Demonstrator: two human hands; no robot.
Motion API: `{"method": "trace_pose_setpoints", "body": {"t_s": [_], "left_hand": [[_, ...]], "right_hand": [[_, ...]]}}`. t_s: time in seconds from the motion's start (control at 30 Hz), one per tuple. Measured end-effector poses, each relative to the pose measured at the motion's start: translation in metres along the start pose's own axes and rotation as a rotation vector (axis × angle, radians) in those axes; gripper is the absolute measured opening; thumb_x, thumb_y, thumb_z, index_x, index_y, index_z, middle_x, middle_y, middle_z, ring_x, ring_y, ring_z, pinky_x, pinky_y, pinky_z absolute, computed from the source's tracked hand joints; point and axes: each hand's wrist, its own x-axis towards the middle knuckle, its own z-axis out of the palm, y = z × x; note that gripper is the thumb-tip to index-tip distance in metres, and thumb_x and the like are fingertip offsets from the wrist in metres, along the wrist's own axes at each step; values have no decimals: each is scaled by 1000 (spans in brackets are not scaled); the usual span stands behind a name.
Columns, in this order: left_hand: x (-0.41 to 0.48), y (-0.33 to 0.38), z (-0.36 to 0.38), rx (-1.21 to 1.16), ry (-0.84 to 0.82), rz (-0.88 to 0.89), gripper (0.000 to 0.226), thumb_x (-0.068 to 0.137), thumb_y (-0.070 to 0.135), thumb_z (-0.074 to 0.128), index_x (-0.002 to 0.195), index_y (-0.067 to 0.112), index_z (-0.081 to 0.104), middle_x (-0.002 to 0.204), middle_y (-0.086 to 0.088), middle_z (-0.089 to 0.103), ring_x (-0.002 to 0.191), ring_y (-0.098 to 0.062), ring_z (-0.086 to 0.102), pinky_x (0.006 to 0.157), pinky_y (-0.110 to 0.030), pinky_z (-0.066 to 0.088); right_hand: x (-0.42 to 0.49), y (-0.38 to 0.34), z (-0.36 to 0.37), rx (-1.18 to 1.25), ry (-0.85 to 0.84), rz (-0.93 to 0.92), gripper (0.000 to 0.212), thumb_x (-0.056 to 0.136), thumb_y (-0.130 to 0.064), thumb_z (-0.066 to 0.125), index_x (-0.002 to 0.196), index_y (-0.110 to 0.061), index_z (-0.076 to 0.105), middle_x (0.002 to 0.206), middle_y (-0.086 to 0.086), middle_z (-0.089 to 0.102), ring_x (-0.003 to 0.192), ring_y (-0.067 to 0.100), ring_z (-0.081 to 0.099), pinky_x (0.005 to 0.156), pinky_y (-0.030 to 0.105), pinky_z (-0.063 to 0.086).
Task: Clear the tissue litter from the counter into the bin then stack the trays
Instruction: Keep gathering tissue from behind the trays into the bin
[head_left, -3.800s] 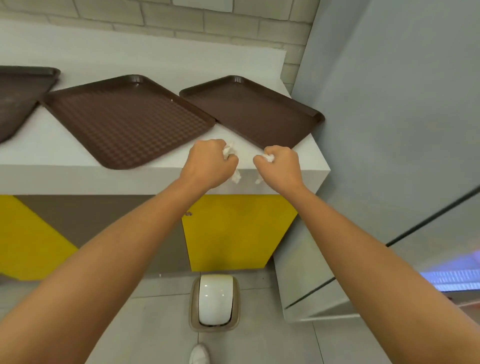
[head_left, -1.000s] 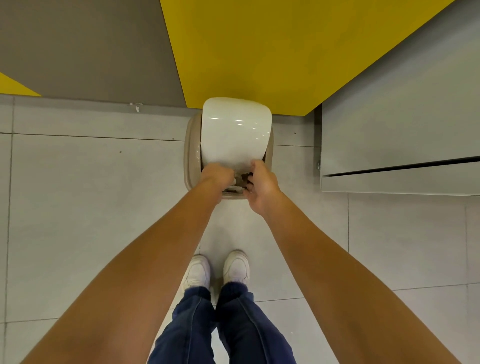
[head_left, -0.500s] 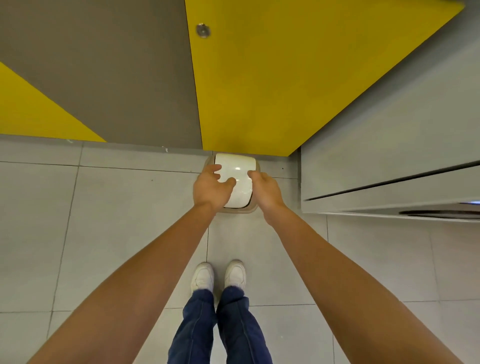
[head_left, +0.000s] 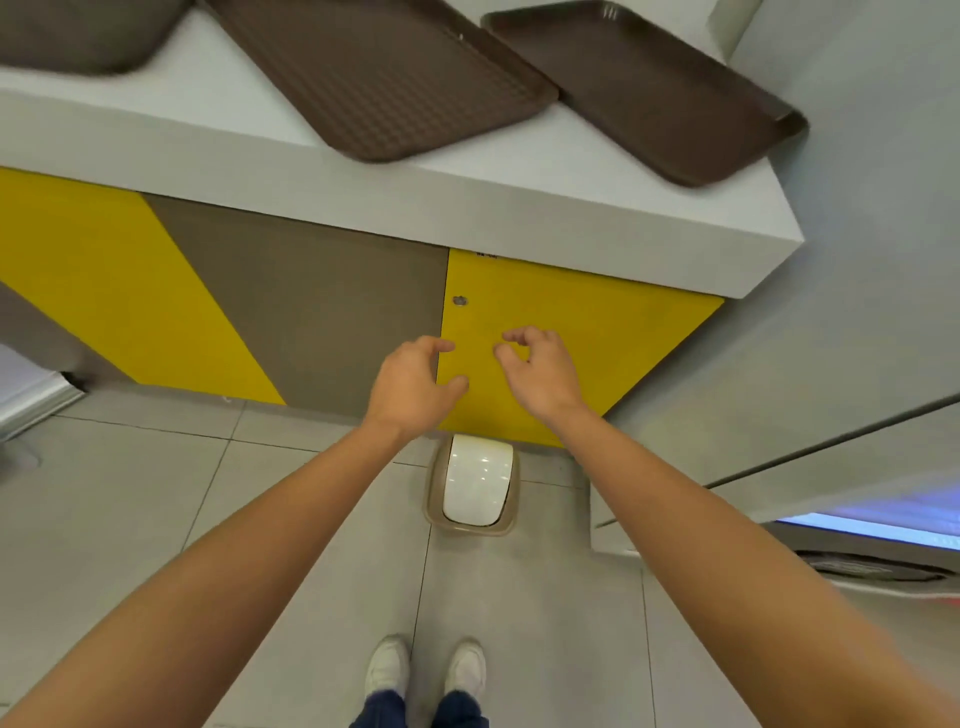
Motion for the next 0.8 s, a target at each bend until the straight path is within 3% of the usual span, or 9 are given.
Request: {"method": "trace_pose_setpoints", "body": {"t_s": [0.33, 0.53, 0.8], "left_hand": [[39, 49, -115, 74, 46, 257, 44, 84, 30, 64, 126, 23, 54, 132, -1, 53, 122, -16, 49, 96, -25, 37], [87, 67, -180, 91, 29, 423, 45, 86, 29, 62, 129, 23, 52, 130, 2, 53, 120, -12, 49, 93, -21, 36], [172, 79, -209, 82, 6, 481, 43, 86, 32, 62, 127, 24, 53, 129, 3, 54, 116, -13, 51, 93, -26, 41]], "right_hand": [[29, -118, -37, -37, 208, -187, 30, 90, -27, 52, 117, -16, 61, 124, 6, 53, 119, 20, 48, 98, 29, 36], [66, -175, -44, -34, 334, -187, 31, 91, -30, 52, 118, -17, 60, 123, 5, 53, 118, 20, 49, 99, 34, 40], [129, -204, -44, -15, 422, -114, 32, 91, -32, 52, 119, -17, 60, 122, 4, 55, 106, 14, 53, 91, 25, 40]]}}
